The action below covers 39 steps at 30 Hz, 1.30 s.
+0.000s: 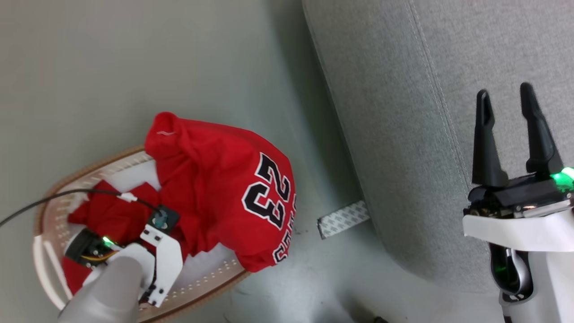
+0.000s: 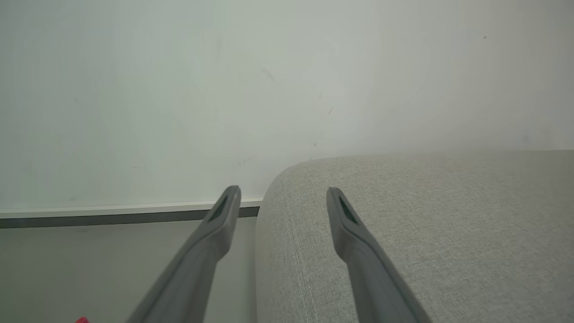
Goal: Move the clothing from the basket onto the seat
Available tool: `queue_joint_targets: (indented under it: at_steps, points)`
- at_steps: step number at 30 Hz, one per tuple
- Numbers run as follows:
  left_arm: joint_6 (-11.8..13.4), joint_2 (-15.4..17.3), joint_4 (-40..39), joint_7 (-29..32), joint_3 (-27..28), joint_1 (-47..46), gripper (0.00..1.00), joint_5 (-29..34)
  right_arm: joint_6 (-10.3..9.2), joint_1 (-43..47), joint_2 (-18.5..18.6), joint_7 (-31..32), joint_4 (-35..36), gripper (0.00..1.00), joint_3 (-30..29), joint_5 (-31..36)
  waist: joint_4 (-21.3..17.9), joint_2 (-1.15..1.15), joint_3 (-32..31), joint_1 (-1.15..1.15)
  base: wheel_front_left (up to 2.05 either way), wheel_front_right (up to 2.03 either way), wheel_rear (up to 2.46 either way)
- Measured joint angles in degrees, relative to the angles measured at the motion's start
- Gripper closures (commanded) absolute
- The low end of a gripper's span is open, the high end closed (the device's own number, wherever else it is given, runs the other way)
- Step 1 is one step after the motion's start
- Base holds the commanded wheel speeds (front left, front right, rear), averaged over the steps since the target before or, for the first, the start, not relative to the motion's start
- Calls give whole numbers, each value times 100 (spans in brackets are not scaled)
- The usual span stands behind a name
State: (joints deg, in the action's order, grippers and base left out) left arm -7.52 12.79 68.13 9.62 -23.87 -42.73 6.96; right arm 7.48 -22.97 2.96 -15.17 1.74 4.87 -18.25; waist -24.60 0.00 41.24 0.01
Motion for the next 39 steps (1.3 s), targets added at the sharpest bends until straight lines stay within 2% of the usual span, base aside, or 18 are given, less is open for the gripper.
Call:
queue_joint_targets:
  at_steps: [8,9,10,11,12,13,20,25,32,39]
  points:
    - [0,168,249,318,-310,-187,0,42,0,-40,1,-1,90,0,7,-176,-245,0,293,0,0,0,0]
    - [0,178,277,360,-323,-191,13,22,0,-38,1,0,90,0,8,-187,-258,0,303,0,0,0,0]
    - [0,177,292,391,-343,-197,36,-10,0,-32,1,-1,89,0,8,-192,-262,0,300,0,0,0,0]
    - [0,164,302,391,-361,-198,54,-49,0,-30,1,0,87,0,8,-192,-261,0,292,0,0,0,0]
    - [0,158,309,389,-385,-202,67,-75,0,-30,0,0,79,0,5,-192,-256,0,281,0,0,0,0]
    - [0,151,316,387,-417,-207,100,-91,0,-30,0,-1,66,0,0,-192,-246,0,267,0,0,0,0]
    - [-1,37,309,168,-519,-258,100,-381,0,-39,-1,0,13,0,25,-144,-134,0,46,-1,0,0,0]
    - [-1,-205,230,-226,-467,-235,100,-675,0,-30,-4,-1,-29,0,-7,42,0,0,-295,-1,0,0,0]
    - [-2,-547,147,-1149,-399,155,100,-1015,0,98,-8,0,-142,0,-22,324,297,0,-979,-1,0,0,0]
    - [-1,-744,69,-1936,-260,433,100,-1376,0,342,8,-1,-282,0,5,458,629,0,-1762,-1,0,0,0]
